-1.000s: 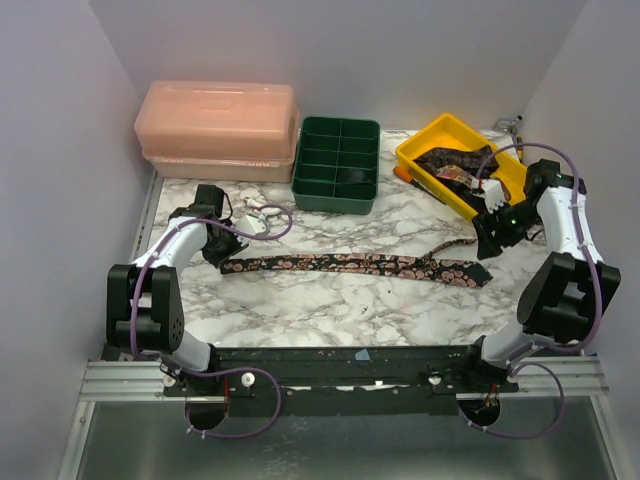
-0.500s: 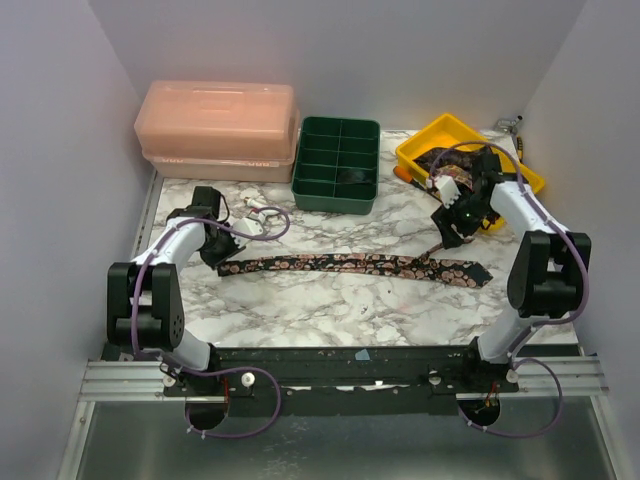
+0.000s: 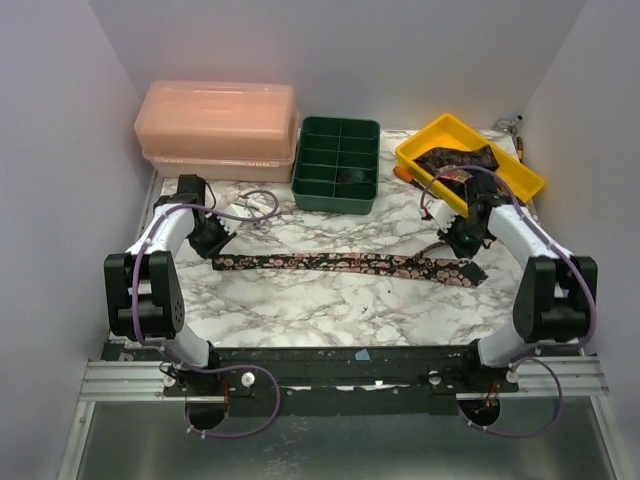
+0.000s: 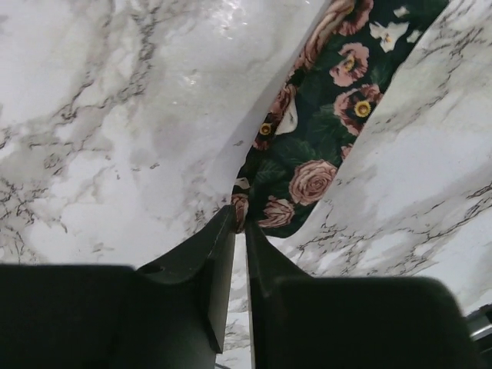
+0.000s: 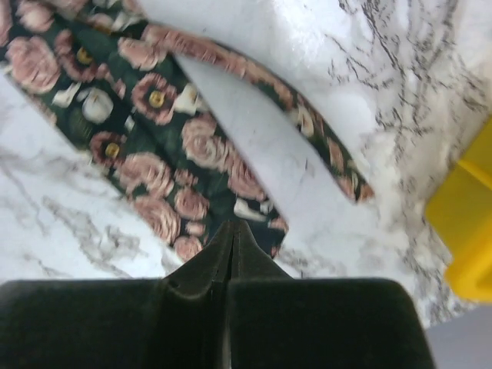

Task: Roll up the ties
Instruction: Flatten out the tie at the center of the board.

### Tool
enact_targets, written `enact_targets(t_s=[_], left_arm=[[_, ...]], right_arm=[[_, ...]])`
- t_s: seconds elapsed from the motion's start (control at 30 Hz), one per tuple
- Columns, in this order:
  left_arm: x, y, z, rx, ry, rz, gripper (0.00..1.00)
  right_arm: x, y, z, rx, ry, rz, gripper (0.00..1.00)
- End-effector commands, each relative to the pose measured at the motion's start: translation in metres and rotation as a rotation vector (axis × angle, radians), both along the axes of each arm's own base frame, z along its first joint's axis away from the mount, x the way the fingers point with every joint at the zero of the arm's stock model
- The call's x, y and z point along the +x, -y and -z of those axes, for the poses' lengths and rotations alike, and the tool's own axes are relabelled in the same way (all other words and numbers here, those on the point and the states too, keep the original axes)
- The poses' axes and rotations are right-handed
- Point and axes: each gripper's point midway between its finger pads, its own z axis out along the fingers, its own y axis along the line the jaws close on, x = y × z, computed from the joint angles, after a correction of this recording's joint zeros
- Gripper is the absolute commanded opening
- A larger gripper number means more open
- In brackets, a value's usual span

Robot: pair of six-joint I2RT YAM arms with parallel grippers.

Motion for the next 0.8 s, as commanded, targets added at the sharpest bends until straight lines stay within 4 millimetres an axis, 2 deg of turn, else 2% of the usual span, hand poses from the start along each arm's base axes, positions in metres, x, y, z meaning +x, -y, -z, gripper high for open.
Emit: enact_targets(t_s=[0.0, 0.07, 0.1, 0.2, 0.23, 0.27, 0.33, 0.43, 0.6, 0.77], left_arm=[[0.003, 0.014, -0.020, -0.133, -0.012, -0.003, 0.22], [0.005, 0.018, -0.025, -0.152, 0.003, 0.007, 0.35], [0.006, 0.018, -0.028, -0.156, 0.012, 0.012, 0.44], [0.006, 0.025, -0.035, -0.169, 0.035, 0.057, 0.61], [0.006, 0.028, -0.037, -0.169, 0.048, 0.074, 0.65], [0.007, 0.030, -0.037, -0.164, 0.058, 0.091, 0.67], [0.008, 0.036, -0.036, -0.153, 0.074, 0.131, 0.69], [0.008, 0.047, -0.028, -0.141, 0.075, 0.178, 0.69], [-0.003, 0.061, -0.004, -0.098, 0.024, 0.247, 0.65], [0.001, 0.053, 0.020, -0.008, 0.021, 0.243, 0.61]], right_arm=[[-0.020, 0.005, -0.028, -0.035, 0.066, -0.048, 0.01], [-0.031, 0.007, -0.025, -0.041, 0.053, -0.047, 0.01], [-0.038, 0.007, -0.020, -0.044, 0.037, -0.042, 0.01], [-0.049, 0.002, -0.015, -0.012, 0.004, -0.023, 0.03], [-0.051, 0.000, -0.016, 0.001, -0.005, -0.013, 0.05], [-0.052, -0.002, -0.018, 0.015, -0.010, 0.004, 0.13], [-0.053, -0.007, -0.022, 0.044, -0.023, 0.047, 0.23], [-0.055, -0.018, -0.024, 0.108, -0.059, 0.118, 0.30], [-0.058, -0.027, -0.011, 0.156, -0.132, 0.275, 0.29], [-0.066, -0.019, 0.009, 0.111, -0.148, 0.350, 0.27]])
